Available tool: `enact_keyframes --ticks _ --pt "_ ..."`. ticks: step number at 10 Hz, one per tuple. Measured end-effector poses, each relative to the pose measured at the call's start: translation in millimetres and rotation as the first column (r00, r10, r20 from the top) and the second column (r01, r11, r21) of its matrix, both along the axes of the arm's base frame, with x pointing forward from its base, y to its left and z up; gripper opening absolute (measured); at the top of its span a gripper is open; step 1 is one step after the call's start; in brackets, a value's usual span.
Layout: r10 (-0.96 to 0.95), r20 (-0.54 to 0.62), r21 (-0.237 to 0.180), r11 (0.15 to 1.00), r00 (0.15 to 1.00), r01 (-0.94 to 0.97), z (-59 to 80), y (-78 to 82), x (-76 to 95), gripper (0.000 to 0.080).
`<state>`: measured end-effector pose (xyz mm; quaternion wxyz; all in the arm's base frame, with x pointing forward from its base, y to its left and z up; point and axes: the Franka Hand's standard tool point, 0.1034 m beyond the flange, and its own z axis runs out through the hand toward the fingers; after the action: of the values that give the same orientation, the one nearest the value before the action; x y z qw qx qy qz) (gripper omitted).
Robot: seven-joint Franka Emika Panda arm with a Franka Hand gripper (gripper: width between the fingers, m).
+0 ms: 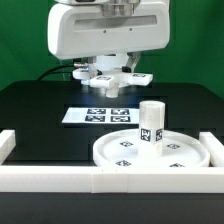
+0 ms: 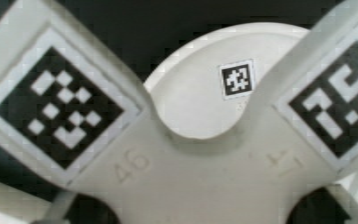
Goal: Assemble round table
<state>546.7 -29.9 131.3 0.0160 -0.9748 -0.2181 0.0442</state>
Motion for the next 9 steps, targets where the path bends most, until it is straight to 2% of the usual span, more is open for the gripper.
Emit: enact_keyframes --ticks 2,3,6,7,9 --pt "0.001 0.0 0.0 1.0 1.0 -0.001 -0.1 0.9 0.0 0.0445" --pt "0.003 -0.005 0.002 1.0 1.0 -0.003 3.4 9.9 1.3 0.0445" --pt "-0.007 0.014 0.01 1.0 1.0 0.007 11.5 51.4 15.1 0.0445" --pt "0.005 0.019 0.013 1.0 1.0 -0.005 10.4 57.0 16.0 0.0445" --pt "0.009 0.02 0.014 1.0 1.0 -0.009 9.6 56.4 16.2 0.0445"
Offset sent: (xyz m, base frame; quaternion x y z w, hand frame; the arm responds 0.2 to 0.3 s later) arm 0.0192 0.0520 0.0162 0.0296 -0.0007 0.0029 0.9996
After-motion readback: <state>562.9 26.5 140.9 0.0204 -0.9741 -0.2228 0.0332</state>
